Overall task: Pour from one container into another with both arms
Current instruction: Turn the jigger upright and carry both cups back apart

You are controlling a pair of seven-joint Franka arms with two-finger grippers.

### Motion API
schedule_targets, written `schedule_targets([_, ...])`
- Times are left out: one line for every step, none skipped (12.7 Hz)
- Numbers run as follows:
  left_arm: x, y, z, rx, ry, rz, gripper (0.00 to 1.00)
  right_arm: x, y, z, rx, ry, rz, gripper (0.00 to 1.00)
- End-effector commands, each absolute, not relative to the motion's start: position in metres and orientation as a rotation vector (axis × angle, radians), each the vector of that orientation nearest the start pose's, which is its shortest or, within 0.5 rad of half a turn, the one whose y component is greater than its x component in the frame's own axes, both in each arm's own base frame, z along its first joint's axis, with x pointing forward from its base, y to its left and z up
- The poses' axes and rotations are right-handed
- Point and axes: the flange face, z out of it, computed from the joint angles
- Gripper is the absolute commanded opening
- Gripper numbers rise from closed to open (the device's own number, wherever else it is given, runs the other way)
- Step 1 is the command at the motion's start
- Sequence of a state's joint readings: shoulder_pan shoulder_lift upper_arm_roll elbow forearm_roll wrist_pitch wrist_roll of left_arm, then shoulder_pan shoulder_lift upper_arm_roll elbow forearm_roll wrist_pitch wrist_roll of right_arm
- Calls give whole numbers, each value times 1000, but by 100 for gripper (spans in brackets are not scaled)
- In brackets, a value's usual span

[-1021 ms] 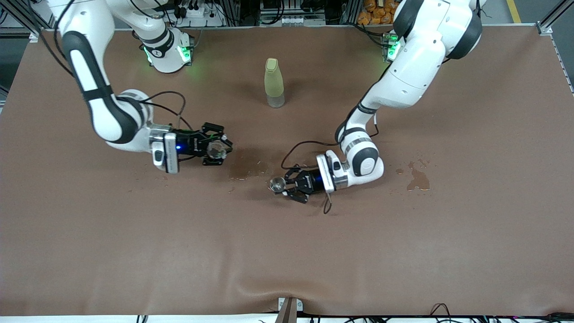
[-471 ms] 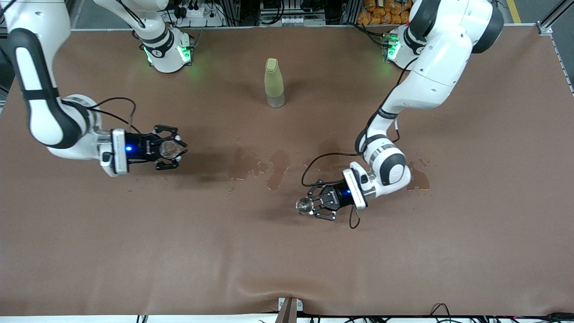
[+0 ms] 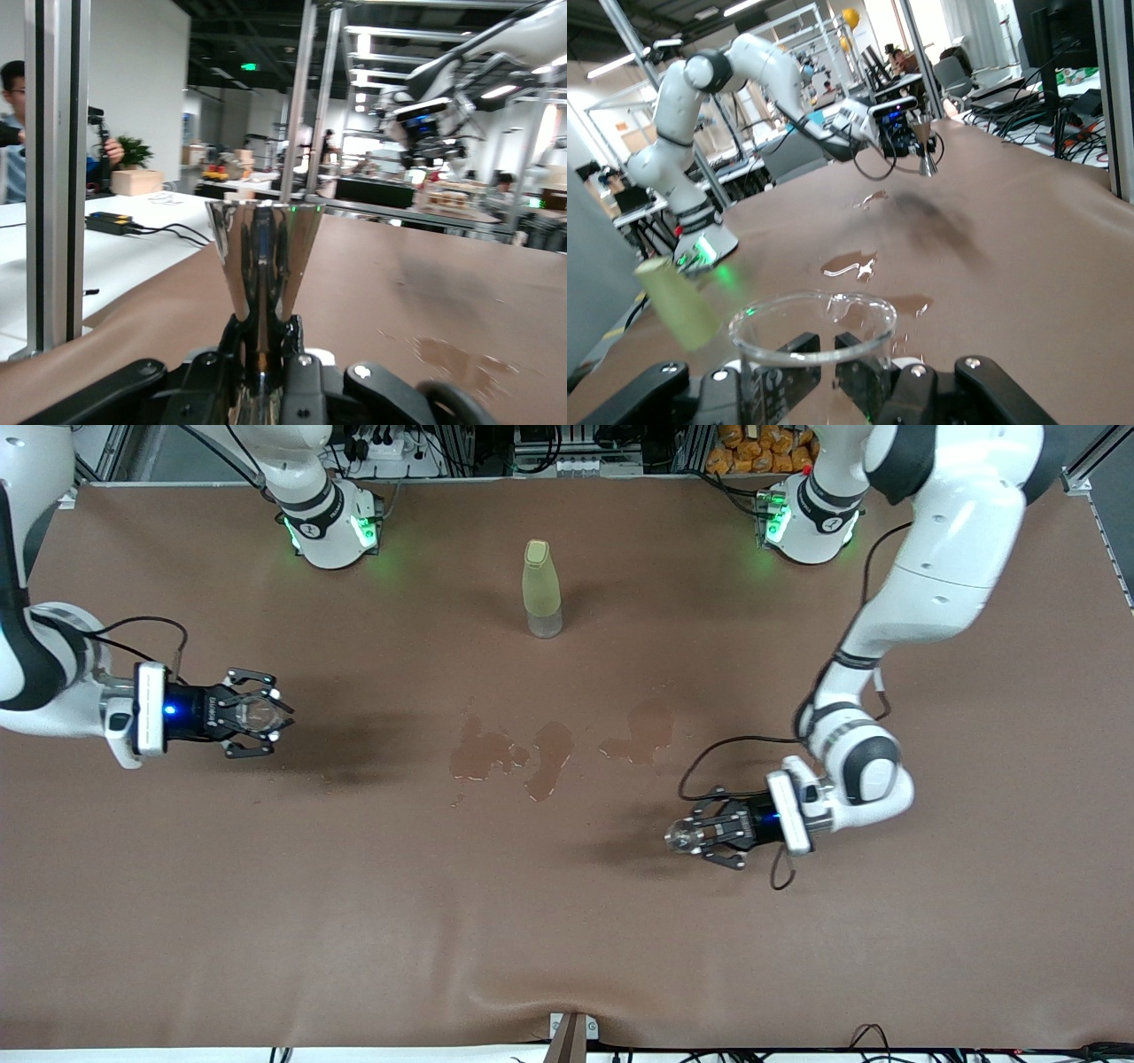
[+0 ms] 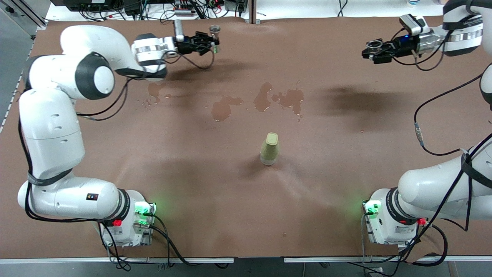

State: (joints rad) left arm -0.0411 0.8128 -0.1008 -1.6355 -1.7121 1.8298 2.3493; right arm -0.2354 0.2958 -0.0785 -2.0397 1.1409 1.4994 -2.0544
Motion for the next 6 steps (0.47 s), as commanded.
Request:
schedule_targets([652,-91,184,1375,-1092,1130,0,532,-98,313,-1543,-1239,-807,0])
schedule_targets([649,-69,183,1367,-1107,1087,0,527,-110,305,-1537,-1265,-821,0])
schedule_targets([645,-45,183,1356,-1129,1069,0,523,-120,296,-1515,-1283,-839,0])
schedule_targets([639,-13,179,1357,-1152,1043,0,521,-126,285,-1485,-1305,-860,0])
schedule_targets([633,12,175,1366,-1171,1012,0,520,-132,272,-1457,-1327,-891,0])
schedule_targets([629,37,173,1387,-1196,993,0,520,-138,260,-1438,-1348,-916,0])
